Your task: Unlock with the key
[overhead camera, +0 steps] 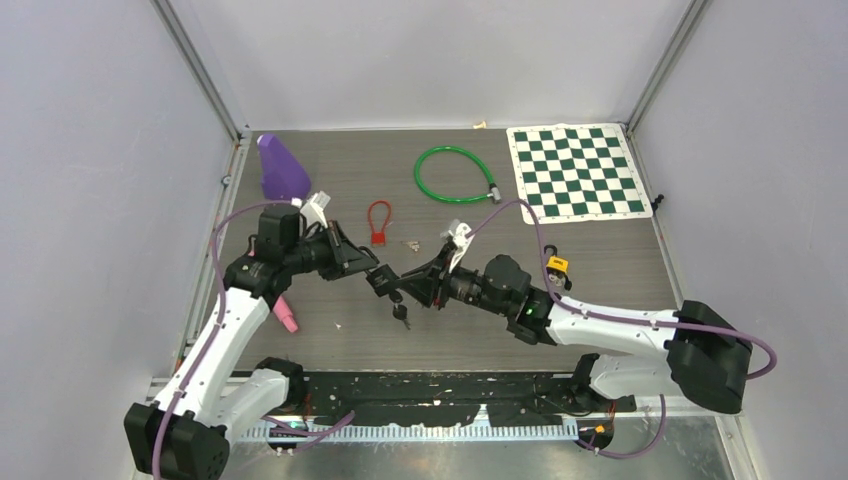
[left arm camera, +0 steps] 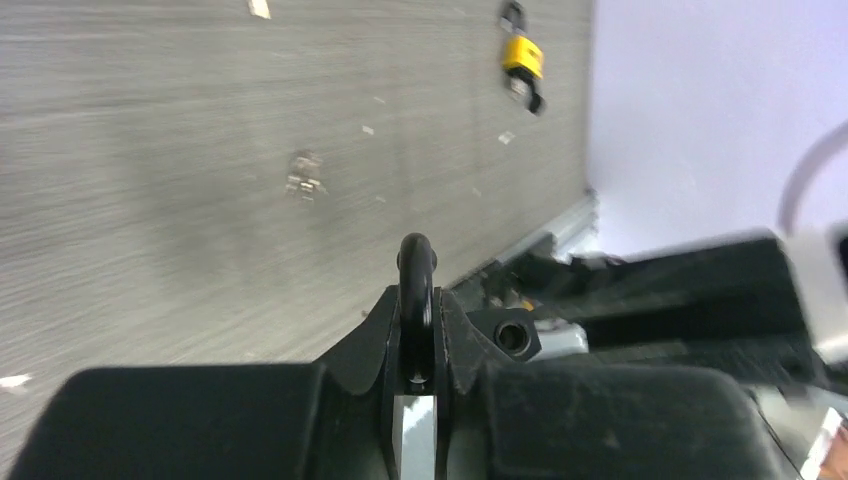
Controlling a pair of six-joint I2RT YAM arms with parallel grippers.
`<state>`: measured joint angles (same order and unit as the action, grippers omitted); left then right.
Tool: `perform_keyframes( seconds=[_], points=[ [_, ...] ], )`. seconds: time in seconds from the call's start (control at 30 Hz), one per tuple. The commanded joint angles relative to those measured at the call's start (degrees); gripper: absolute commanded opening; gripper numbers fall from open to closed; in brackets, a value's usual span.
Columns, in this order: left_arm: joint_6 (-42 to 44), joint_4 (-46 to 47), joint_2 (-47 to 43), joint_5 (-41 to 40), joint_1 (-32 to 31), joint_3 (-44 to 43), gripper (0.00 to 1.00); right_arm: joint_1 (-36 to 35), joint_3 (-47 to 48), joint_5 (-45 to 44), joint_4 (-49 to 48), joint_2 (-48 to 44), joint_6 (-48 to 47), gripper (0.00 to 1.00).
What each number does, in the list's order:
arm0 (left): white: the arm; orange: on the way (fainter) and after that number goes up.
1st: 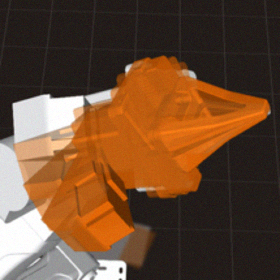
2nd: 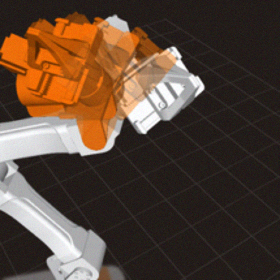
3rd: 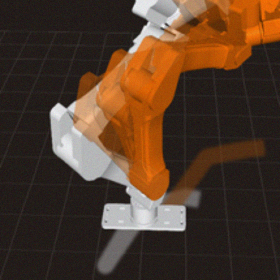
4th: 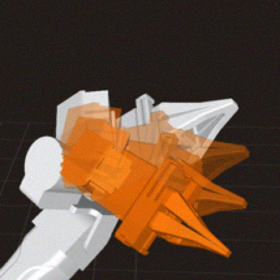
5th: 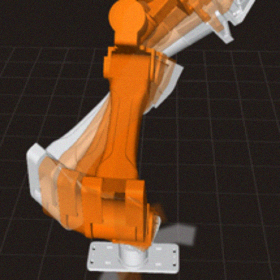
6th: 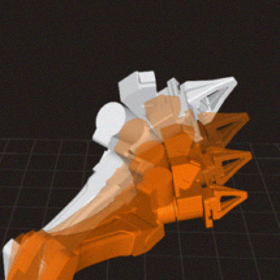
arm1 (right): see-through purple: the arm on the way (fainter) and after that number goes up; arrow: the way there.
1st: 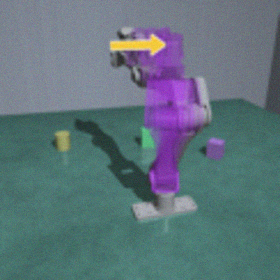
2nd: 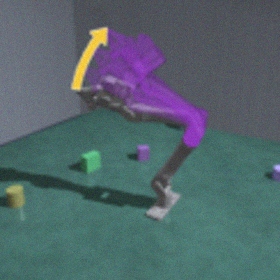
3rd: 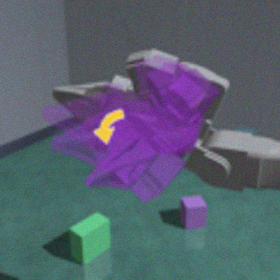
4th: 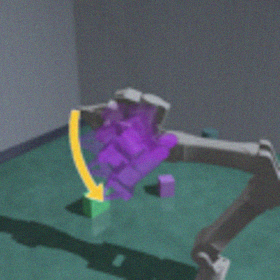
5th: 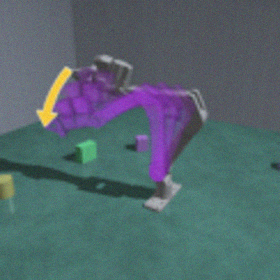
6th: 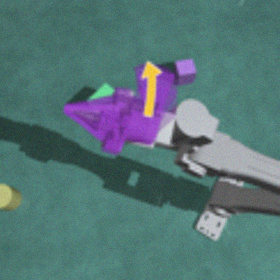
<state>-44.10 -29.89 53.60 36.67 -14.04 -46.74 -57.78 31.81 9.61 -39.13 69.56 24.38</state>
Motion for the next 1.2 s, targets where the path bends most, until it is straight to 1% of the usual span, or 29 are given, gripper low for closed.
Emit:
perform_keyframes(
  seconds=[0.0, 0.07, 0.1, 0.17, 0.23, 0.27, 0.3, 0.33, 0.37, 0.4, 0.53, 0.6, 0.7, 0.77, 0.87, 0.93, 1.0, 1.07, 1.17],
  points=[
    [4.4, -3.1, -1.5, -11.8, 1.4, -3.7, 0.00, -7.4, 7.2, -14.5, 7.6, -3.1, -17.1, 0.11],
    [4.8, -3.1, -1.6, -13.9, 1.4, -3.6, 0.00, -11.3, 9.4, -17.7, 10.0, -2.0, -22.1, 0.18],
    [4.9, -3.0, -1.7, -15.0, 1.4, -3.6, 0.00, -12.3, 10.2, -17.9, 10.8, -1.5, -23.0, 0.20],
    [4.8, -1.0, -2.1, -15.8, 1.4, -3.3, 0.00, -14.4, 13.2, -14.7, 13.2, 0.6, -23.9, 0.24],
    [5.6, 2.9, -3.0, -14.1, 1.4, -2.7, 0.00, -15.9, 16.4, -12.3, 16.3, 2.9, -23.9, 0.28],
    [6.5, 4.0, -3.3, -13.4, 1.4, -2.8, 0.00, -16.0, 17.3, -12.2, 16.4, 3.6, -22.4, 0.31],
    [7.4, 3.9, -3.5, -13.5, 1.4, -3.4, 0.00, -15.8, 17.2, -13.3, 15.8, 3.5, -21.5, 0.33],
    [8.5, 3.1, -3.8, -14.2, 1.4, -4.0, 0.00, -15.5, 16.2, -13.6, 15.1, 2.8, -20.1, 0.39],
    [9.9, 1.7, -3.8, -15.3, 1.4, -4.8, 0.00, -14.3, 15.5, -13.6, 14.1, 2.3, -18.8, 0.42],
    [11.4, 0.0, -3.7, -16.3, 1.4, -5.6, 0.00, -13.5, 14.5, -13.6, 13.9, 1.5, -18.0, 0.47],
    [16.3, -6.0, -3.3, -20.1, 1.4, -7.2, 0.00, -8.5, 13.0, -15.4, 16.8, 0.6, -13.6, 0.54],
    [16.7, -7.3, -3.5, -19.8, 1.3, -6.8, 0.00, -6.4, 11.5, -14.2, 15.8, 0.6, -11.3, 0.58],
    [15.7, -7.7, -4.0, -20.1, 1.4, -5.0, 0.00, -4.2, 10.0, -8.6, 12.3, 2.4, -8.1, 0.62],
    [14.1, -8.2, -4.1, -19.9, 1.4, -3.6, 0.00, -4.1, 10.4, -6.2, 11.0, 4.6, -7.8, 0.64],
    [11.3, -6.4, -4.7, -16.0, 1.4, -1.1, 0.00, -4.2, 10.2, -2.9, 6.8, 8.2, -6.6, 0.67],
    [9.1, -4.6, -5.2, -13.1, 1.4, -0.1, 0.00, -4.6, 9.1, -2.4, 1.6, 10.7, -6.5, 0.71],
    [7.6, -3.4, -5.7, -11.1, 1.4, 0.5, 0.00, -5.4, 8.1, -3.0, -6.0, 12.8, -7.7, 0.75],
    [6.3, -2.6, -6.3, -10.0, 1.4, 0.7, 0.00, -6.5, 8.0, -3.8, -9.6, 14.9, -9.5, 0.77],
    [4.5, -1.3, -7.0, -7.8, 1.4, 0.8, 0.00, -7.5, 10.0, -4.7, -11.2, 18.6, -11.1, 0.78]
  ],
)
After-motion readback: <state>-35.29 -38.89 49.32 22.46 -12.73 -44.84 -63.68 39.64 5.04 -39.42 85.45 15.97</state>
